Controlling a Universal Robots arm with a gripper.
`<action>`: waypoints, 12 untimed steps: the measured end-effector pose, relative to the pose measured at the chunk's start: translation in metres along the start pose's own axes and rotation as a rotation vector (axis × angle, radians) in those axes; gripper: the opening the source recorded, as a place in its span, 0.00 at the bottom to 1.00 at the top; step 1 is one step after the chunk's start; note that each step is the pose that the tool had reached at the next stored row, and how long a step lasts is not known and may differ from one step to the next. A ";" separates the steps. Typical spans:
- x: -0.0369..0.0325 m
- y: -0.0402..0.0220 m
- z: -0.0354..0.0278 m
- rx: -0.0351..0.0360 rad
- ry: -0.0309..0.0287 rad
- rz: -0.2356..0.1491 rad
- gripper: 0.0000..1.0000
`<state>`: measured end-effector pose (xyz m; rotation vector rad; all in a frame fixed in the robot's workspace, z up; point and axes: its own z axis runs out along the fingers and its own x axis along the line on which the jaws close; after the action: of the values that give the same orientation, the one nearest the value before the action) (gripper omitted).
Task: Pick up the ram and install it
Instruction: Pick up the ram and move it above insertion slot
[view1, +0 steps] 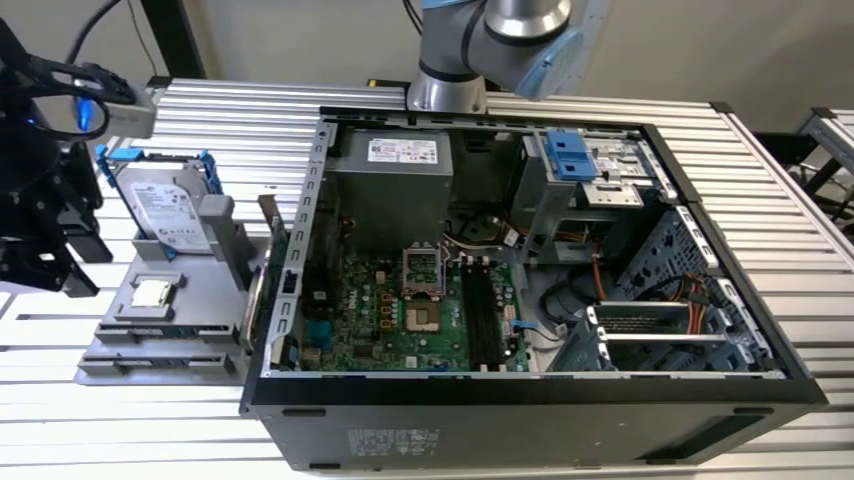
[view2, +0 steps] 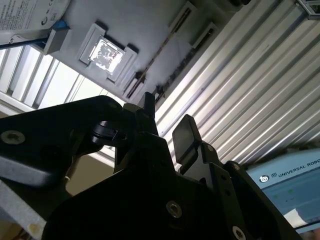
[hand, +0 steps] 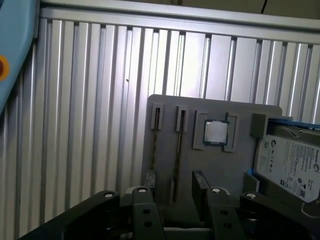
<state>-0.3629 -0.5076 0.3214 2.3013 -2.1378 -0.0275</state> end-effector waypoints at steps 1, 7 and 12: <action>0.0000 0.0000 0.0012 0.0000 0.0000 0.000 1.00; 0.0001 -0.0001 0.0080 -0.0001 0.0001 0.000 1.00; 0.0002 -0.0002 0.0139 0.0000 0.0000 0.000 1.00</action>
<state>-0.3629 -0.5076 0.3075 2.3014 -2.1379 -0.0275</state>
